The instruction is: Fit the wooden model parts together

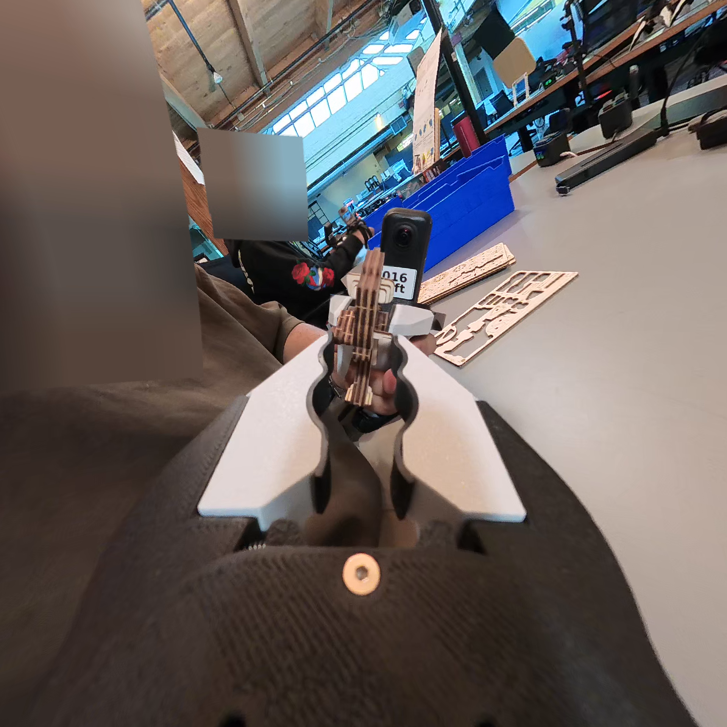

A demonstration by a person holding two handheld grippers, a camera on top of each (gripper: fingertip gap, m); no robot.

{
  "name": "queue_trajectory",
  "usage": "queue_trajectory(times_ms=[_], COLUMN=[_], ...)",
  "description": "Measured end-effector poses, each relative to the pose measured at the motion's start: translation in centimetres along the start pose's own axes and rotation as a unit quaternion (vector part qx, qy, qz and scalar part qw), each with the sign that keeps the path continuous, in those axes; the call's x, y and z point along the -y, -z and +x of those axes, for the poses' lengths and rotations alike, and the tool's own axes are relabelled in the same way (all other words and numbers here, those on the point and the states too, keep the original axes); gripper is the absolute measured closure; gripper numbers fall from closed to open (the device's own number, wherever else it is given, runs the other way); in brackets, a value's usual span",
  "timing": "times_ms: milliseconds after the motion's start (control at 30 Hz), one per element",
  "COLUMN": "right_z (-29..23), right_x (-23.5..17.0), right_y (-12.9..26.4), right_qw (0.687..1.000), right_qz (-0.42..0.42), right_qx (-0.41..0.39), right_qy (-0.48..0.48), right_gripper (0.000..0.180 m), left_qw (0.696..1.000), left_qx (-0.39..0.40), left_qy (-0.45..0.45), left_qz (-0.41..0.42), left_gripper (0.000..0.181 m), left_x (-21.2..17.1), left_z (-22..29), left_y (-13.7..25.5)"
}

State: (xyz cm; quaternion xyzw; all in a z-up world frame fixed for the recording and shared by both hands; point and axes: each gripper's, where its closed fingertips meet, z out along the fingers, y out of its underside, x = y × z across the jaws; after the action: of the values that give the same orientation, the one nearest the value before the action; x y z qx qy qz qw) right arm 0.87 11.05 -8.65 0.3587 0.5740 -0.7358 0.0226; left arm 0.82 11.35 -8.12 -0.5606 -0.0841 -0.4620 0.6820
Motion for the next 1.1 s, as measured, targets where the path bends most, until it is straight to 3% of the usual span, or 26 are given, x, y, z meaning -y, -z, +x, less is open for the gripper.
queue_trajectory(times_ms=[1100], right_z=[0.04], right_x=[-0.01], right_y=[-0.29], right_qw=[0.997], right_qz=[-0.014], right_qx=[-0.033], right_qy=[0.062], right_gripper=[0.153], left_qw=[1.0], left_qx=[-0.007], left_qy=[0.004], left_qz=[0.001], left_gripper=[0.161], left_x=[0.14], left_z=[0.09], left_y=[0.13])
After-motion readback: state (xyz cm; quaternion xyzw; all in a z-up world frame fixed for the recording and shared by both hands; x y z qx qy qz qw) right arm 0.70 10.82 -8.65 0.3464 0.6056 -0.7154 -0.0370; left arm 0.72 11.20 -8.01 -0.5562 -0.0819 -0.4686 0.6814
